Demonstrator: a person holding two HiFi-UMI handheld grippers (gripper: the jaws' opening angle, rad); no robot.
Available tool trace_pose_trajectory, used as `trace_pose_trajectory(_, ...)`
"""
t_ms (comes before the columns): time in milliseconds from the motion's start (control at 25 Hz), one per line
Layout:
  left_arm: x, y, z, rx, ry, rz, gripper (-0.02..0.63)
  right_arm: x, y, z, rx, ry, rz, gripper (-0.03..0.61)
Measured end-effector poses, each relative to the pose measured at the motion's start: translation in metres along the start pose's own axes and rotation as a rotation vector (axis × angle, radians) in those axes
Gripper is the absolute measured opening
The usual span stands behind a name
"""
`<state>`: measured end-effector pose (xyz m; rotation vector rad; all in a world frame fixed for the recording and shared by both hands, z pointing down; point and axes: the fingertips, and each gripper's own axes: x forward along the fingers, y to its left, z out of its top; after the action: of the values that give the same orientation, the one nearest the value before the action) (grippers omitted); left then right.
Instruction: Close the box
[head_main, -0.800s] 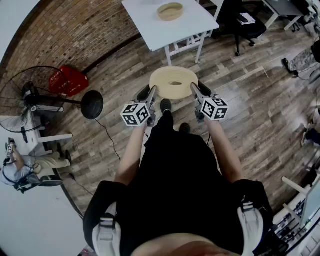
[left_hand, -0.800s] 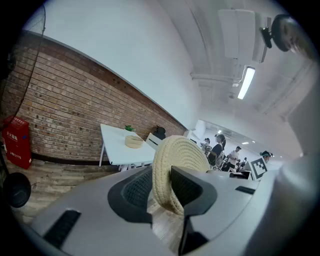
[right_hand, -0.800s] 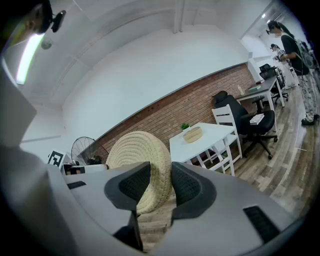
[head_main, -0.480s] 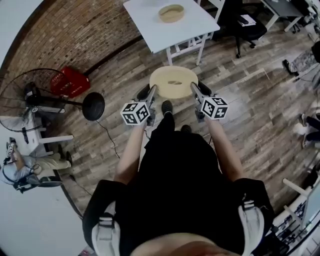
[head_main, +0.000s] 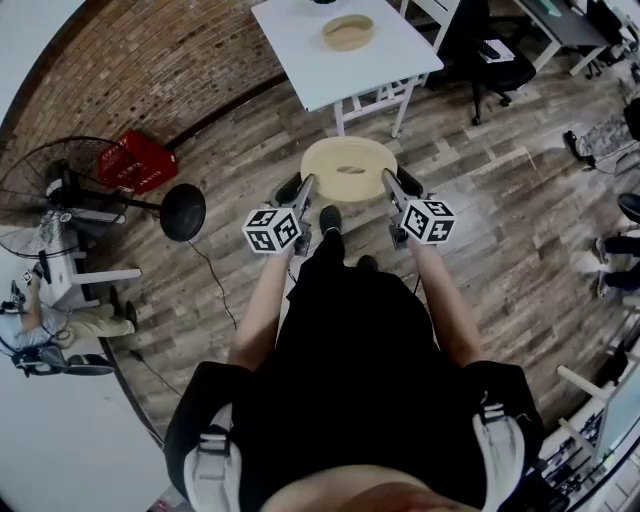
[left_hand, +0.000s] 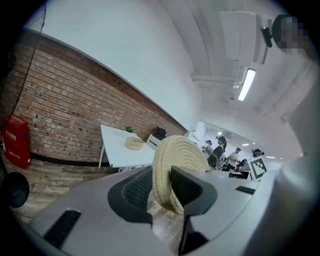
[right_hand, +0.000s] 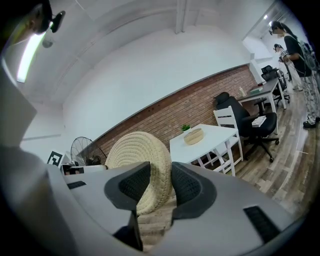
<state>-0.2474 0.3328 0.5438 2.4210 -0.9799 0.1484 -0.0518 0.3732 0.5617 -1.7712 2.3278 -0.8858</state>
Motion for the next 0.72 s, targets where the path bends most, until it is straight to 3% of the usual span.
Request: trace_pose_trajectory(720, 0.042, 0.01, 0.009, -0.025, -0.006, -0.037, 0.123, 0.02, -0.023, 0.021, -0.023, 0.008, -0.041, 0.133)
